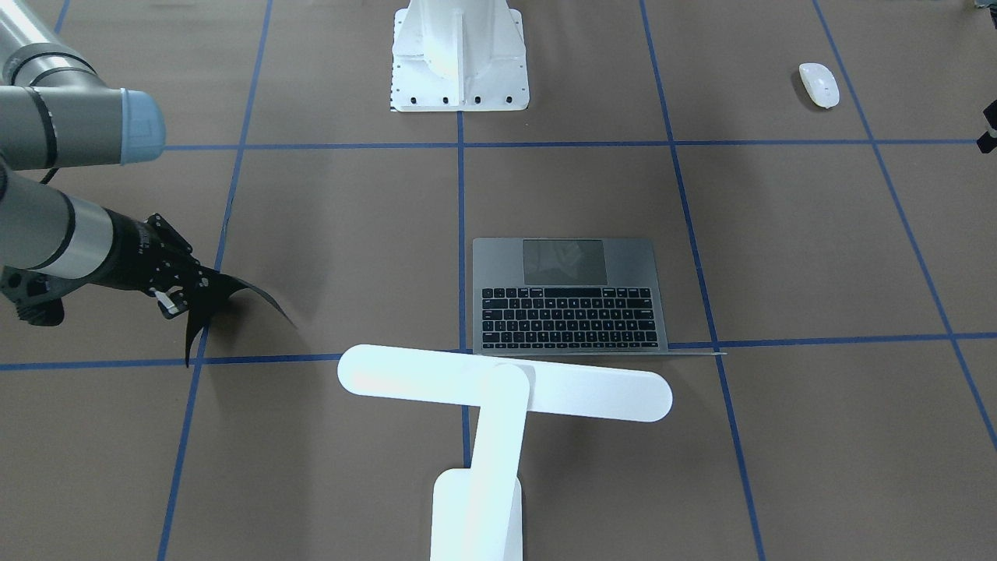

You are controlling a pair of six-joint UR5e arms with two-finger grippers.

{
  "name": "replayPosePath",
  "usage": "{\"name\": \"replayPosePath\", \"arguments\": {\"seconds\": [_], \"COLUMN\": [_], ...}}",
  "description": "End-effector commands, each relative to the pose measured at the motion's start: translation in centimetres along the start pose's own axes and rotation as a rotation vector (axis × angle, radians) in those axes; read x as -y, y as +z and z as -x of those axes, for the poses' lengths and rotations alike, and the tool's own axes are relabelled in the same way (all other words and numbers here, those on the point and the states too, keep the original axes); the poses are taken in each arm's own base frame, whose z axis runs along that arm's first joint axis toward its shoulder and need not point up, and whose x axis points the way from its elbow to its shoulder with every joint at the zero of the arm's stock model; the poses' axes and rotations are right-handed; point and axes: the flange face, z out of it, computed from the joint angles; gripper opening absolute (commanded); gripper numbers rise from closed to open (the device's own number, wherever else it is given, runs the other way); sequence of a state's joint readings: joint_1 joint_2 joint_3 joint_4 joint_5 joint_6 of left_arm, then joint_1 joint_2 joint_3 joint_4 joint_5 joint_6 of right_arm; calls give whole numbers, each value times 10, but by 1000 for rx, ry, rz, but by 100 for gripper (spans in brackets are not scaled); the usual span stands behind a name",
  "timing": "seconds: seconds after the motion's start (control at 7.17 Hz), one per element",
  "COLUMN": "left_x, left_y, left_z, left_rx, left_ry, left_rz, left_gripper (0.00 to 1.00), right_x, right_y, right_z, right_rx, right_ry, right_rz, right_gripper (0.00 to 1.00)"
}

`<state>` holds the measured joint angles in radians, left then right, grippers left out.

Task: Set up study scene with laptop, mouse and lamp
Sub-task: 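Lower the mouse pad with the right gripper beside the laptop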

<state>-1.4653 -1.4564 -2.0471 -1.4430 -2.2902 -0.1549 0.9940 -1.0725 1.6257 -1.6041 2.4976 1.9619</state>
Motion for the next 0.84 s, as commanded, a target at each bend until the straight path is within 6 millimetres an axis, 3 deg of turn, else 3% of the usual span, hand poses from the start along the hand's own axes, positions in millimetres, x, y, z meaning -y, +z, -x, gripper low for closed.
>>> {"name": "replayPosePath", "arguments": {"seconds": [0.0, 0.28, 0.56, 0.7], "left_x": [0, 0, 0, 0], "left_y": [1, 1, -2, -2], "left_z": [3, 3, 5, 5], "left_rx": [1, 1, 1, 1], "left_ry": [-6, -8, -11, -12], "left_rz": [2, 2, -4, -4], "left_gripper": [100, 100, 100, 100], "right_x": [-78, -116, -140, -141], "right_y": [53, 55, 66, 84], "right_z": [3, 29, 74, 93], "right_rx": [77, 129, 157, 165], "right_ry": [49, 122, 164, 164], "right_rz": [-28, -50, -86, -86], "right_gripper": [0, 0, 0, 0]}}
